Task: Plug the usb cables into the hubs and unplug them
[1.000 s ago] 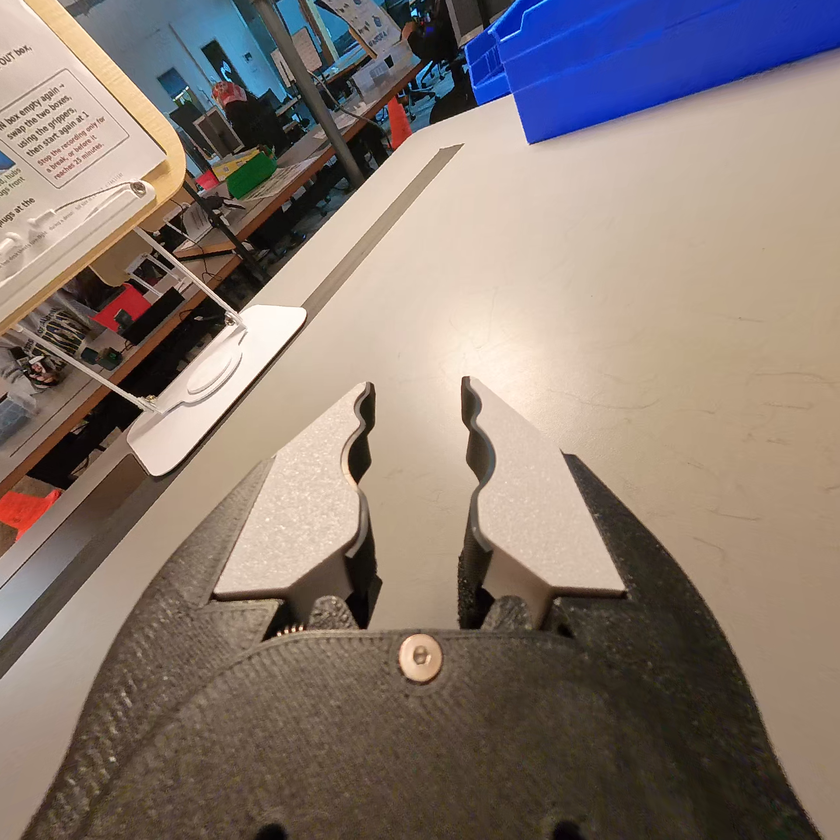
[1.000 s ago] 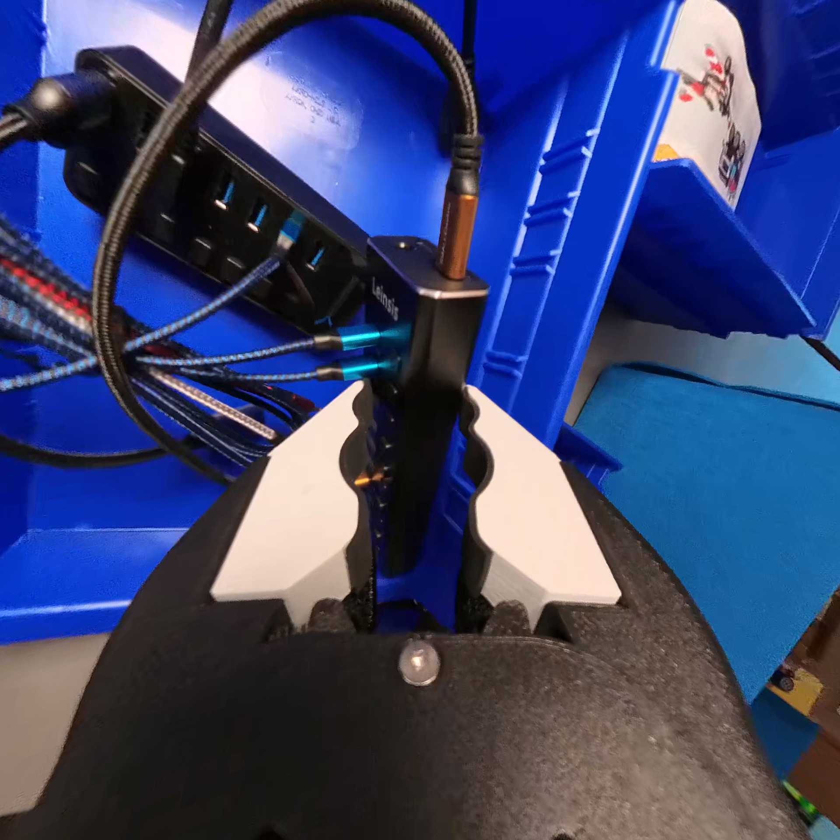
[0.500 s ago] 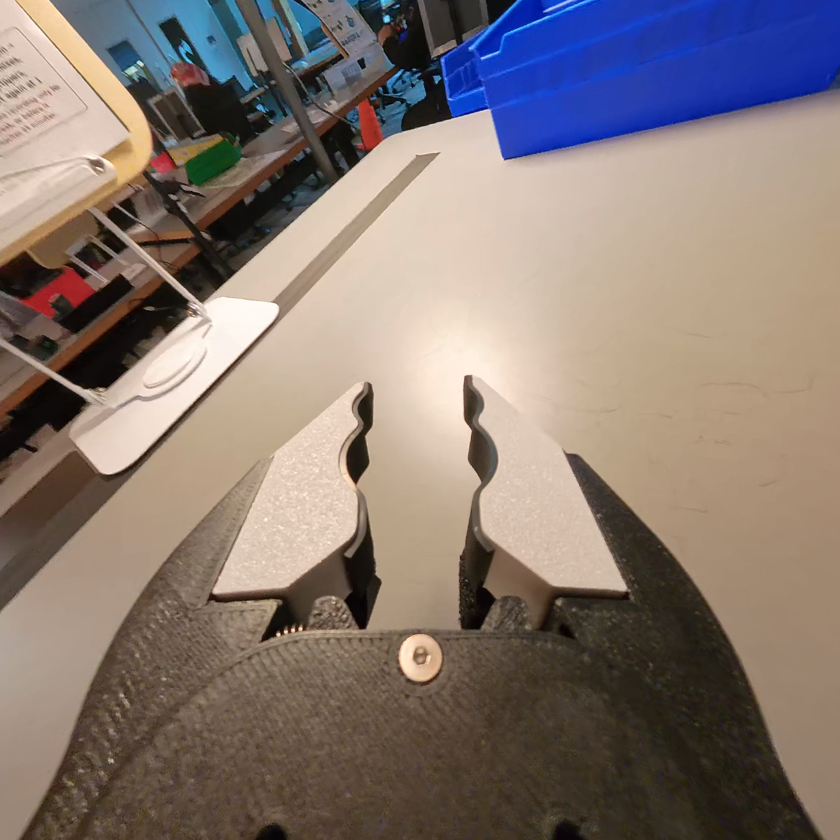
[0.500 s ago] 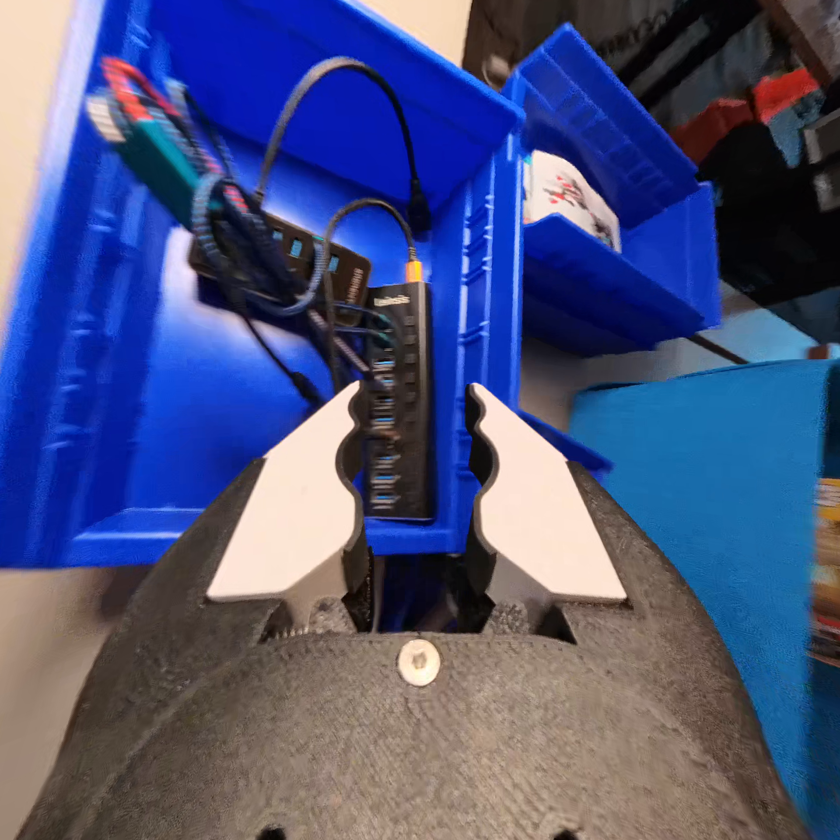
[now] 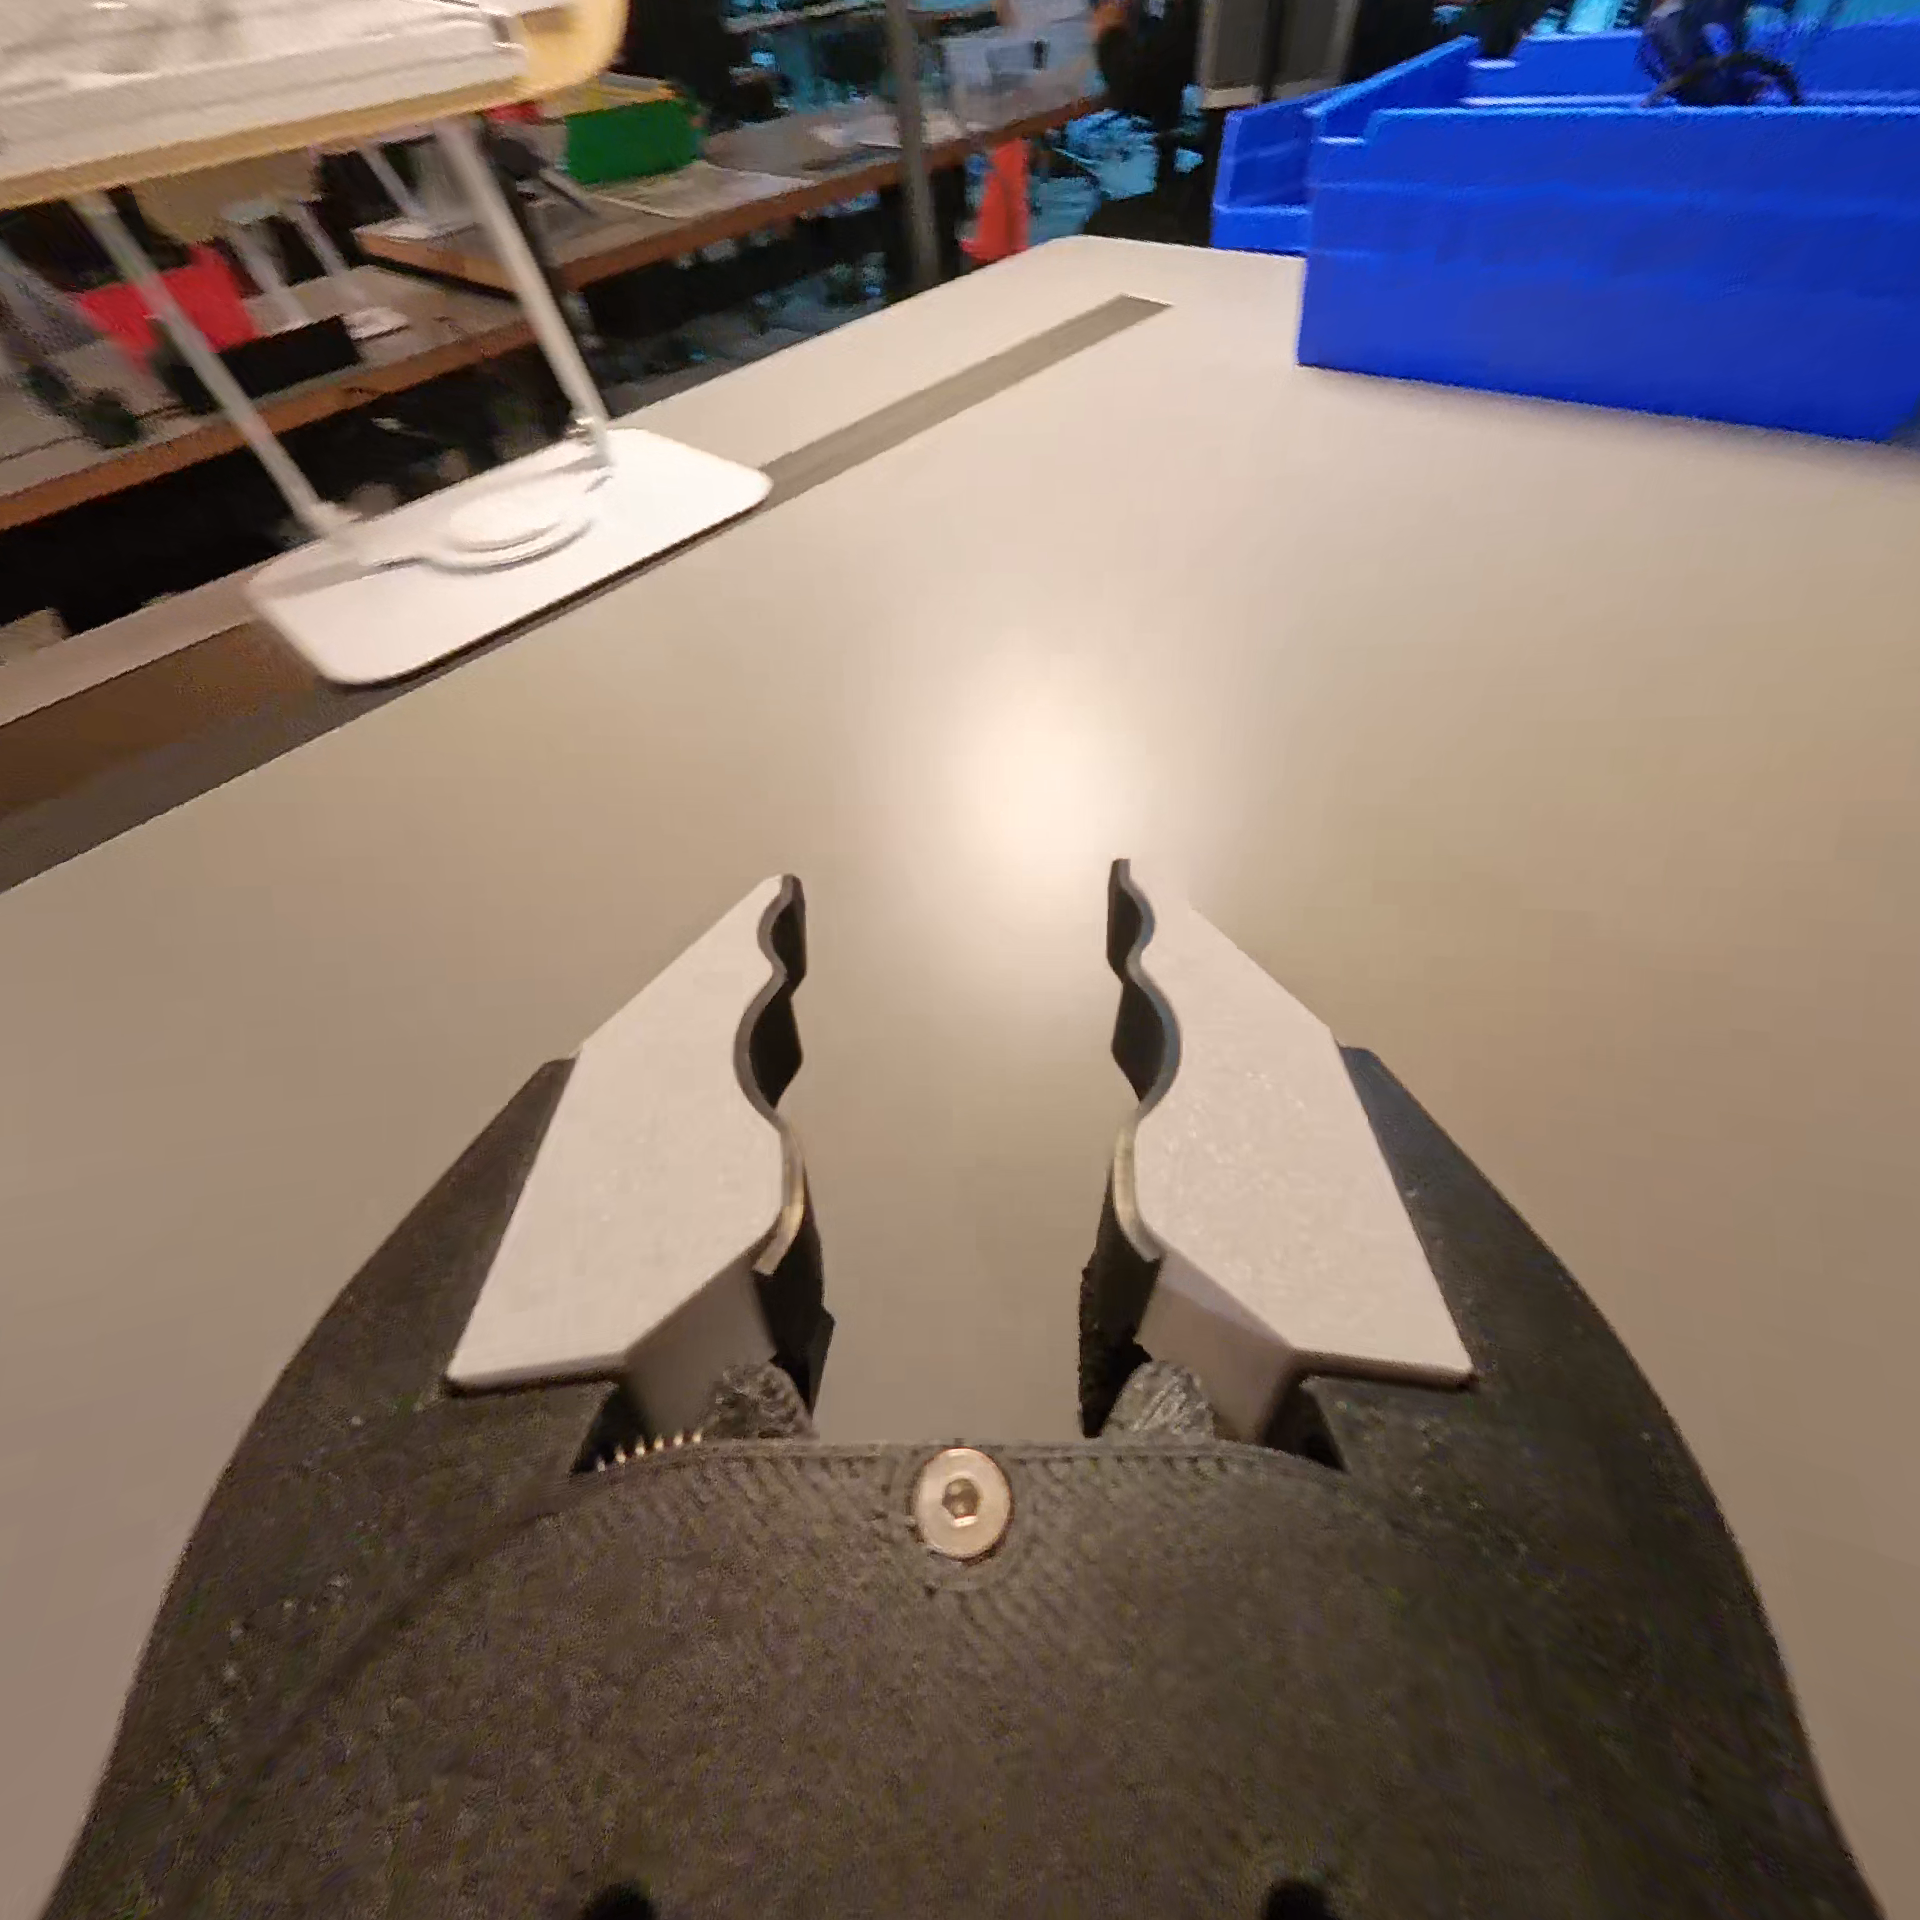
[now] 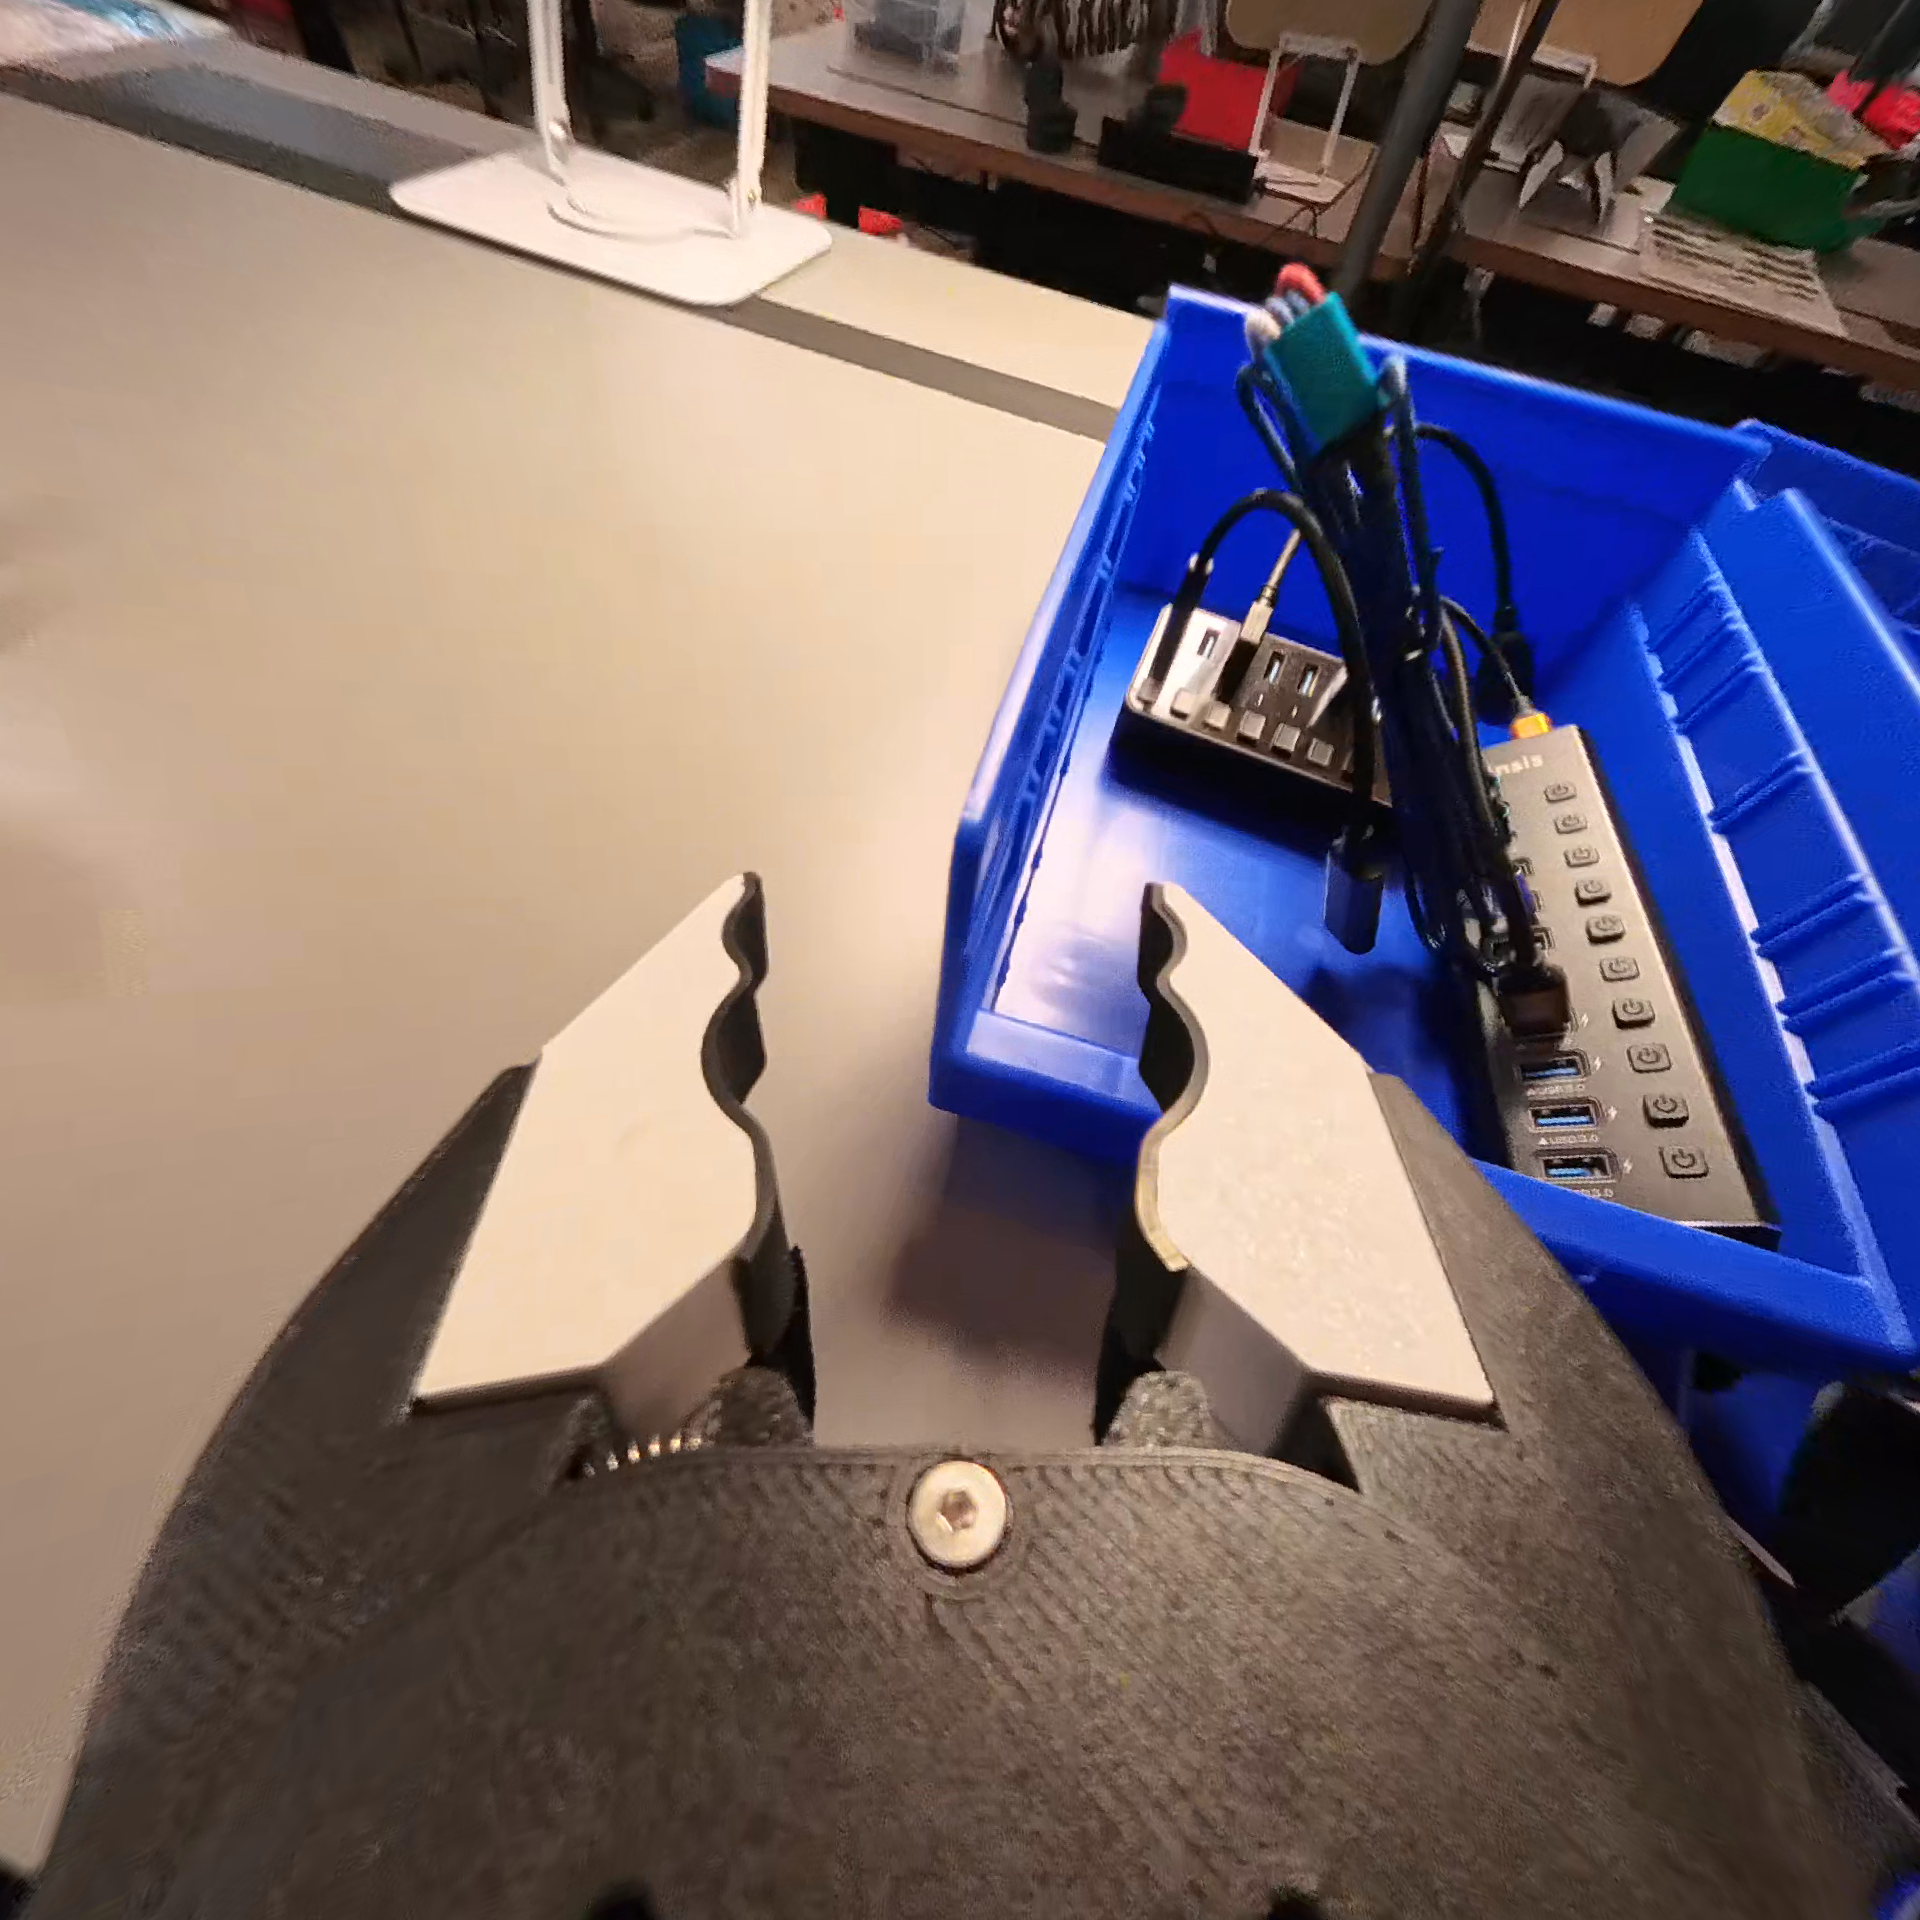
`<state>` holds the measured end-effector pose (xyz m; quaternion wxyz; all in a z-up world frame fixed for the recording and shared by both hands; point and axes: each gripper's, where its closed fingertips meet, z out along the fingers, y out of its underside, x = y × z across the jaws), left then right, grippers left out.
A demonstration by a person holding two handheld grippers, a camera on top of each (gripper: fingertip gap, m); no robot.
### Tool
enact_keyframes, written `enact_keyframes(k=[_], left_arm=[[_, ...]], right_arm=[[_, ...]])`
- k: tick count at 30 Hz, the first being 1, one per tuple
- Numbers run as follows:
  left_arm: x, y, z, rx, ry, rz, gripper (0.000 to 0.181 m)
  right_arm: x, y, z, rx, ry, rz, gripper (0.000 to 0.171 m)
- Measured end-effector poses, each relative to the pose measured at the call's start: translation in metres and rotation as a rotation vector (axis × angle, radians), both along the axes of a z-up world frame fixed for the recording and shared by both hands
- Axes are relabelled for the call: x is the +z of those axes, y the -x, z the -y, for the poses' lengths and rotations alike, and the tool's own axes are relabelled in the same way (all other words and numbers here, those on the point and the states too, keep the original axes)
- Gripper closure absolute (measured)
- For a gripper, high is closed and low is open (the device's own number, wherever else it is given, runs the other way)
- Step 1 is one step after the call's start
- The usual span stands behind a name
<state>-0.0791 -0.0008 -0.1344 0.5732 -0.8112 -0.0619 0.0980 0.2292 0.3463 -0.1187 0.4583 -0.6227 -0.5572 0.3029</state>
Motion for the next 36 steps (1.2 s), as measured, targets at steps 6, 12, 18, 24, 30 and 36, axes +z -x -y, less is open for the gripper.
enact_keyframes(k=[6, 12, 18, 24, 30, 36], left_arm=[[-0.017, 0.012, 0.075, 0.242, 0.108, 0.017, 0.096], [0.000, 0.025, 0.151, 0.517, 0.032, -0.065, 0.096], [0.044, 0.045, 0.250, 0.807, -0.067, -0.217, 0.095], [0.043, 0.105, 0.336, 1.012, 0.077, -0.224, 0.092], [0.011, 0.163, 0.348, 0.932, 0.119, -0.055, 0.113], [0.011, 0.173, 0.342, 0.876, 0.042, -0.086, 0.174]], right_arm=[[0.003, 0.012, -0.018, -0.050, -0.061, -0.035, 0.096], [0.003, 0.024, -0.017, -0.025, -0.071, -0.038, 0.092], [0.008, 0.029, -0.013, -0.016, -0.096, -0.049, 0.090], [-0.008, 0.034, -0.017, -0.067, -0.114, 0.027, 0.091], [-0.013, 0.040, -0.025, -0.143, -0.096, 0.049, 0.123], [-0.011, 0.043, -0.033, -0.219, -0.122, 0.043, 0.168]])
